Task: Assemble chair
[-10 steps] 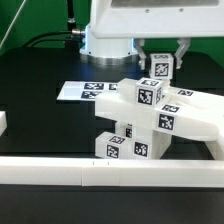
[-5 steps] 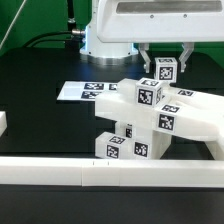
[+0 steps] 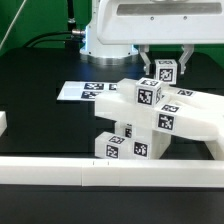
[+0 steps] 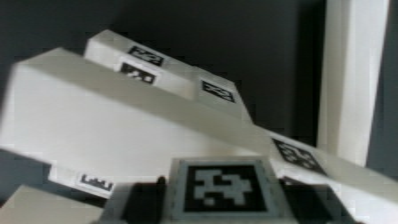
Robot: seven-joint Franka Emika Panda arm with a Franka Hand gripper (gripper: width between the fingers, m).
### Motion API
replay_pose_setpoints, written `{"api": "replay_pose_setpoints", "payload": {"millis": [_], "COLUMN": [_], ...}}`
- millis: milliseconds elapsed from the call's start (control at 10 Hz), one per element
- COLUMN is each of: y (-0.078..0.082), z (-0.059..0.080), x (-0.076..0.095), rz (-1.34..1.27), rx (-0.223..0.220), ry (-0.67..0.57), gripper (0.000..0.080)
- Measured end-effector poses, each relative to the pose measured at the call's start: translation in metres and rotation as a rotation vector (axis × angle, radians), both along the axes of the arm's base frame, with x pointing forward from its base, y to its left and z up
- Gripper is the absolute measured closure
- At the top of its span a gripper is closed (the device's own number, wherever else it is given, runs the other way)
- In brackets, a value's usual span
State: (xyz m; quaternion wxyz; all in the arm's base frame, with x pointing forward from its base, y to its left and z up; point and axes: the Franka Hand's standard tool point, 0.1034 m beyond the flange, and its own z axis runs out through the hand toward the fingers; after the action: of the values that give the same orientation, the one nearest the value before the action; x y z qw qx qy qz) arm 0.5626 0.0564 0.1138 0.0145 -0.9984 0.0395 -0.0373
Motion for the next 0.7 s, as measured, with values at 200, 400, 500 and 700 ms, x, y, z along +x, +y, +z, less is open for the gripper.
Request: {"api": "replay_pose_setpoints", "payload": {"millis": [200,400,500,700], "y": [-0.0005,-0.0010,-0.0017,-0.0017], "z": [-0.0002,-0.0002,0.0000,0.0000], "x": [0.0020,0.0033,0.0048,0.0048], "rz": [-0.001,-0.001,0.004,0.004], "rx": [-0.002,-0.004,-0.006,-0.006], "ry": [-0.010,-0.016,-0.024,-0.024], "gripper": [0.0517,0.0515,0.0515,0.0515]}}
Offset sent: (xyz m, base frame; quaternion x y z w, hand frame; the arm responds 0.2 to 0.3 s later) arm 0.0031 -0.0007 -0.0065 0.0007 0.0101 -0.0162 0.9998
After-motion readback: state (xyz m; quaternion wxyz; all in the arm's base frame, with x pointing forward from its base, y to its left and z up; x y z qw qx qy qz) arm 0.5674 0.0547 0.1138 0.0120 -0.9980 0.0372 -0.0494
